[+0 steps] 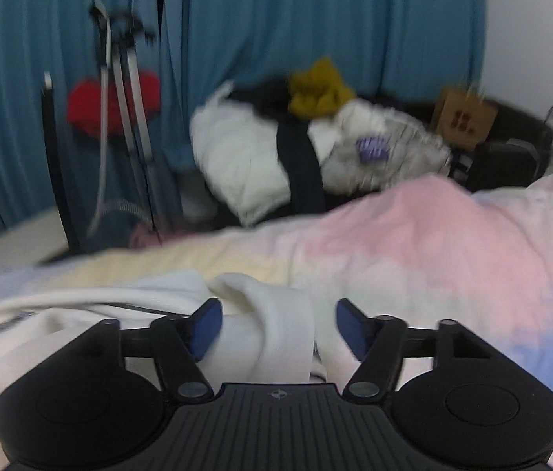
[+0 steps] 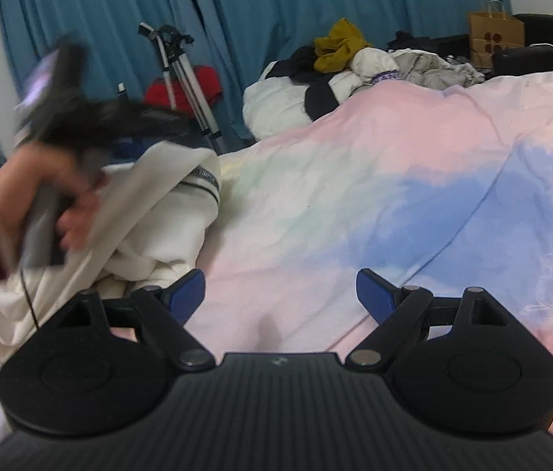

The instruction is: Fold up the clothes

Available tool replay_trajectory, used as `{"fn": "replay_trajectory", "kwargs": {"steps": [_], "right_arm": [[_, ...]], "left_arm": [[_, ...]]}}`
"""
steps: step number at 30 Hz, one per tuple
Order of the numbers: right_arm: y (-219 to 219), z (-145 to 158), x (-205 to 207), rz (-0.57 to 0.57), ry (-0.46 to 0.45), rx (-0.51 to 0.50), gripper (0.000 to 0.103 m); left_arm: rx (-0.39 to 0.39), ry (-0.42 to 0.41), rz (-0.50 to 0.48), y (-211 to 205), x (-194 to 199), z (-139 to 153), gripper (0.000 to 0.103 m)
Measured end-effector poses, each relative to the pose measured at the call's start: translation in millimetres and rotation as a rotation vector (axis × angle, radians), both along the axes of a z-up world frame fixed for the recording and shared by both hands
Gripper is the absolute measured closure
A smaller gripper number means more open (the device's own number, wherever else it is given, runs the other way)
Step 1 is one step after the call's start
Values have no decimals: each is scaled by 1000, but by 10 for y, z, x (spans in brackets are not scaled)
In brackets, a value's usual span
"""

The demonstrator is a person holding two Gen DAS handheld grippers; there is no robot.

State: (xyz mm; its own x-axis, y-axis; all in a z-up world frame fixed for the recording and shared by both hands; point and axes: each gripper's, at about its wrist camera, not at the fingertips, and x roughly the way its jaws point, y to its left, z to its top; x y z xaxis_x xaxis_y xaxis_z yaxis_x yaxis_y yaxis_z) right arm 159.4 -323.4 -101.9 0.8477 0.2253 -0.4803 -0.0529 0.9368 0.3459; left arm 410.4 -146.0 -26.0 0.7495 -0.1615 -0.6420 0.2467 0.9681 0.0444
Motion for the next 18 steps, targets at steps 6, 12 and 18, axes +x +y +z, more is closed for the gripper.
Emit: {"fn": "replay_trajectory", "kwargs": {"steps": [6, 12, 18], "right_arm": [[-15, -113, 110, 8, 12, 16, 18], [-103, -48, 59, -14, -44, 60, 18], [-49, 140, -123, -5, -110, 18, 18]], "left_arm": [[-2, -31, -31, -104, -15, 130, 94], [-69, -176, -146, 67, -898, 714, 96], [-157, -240, -297, 456, -2130, 1038, 98]]}}
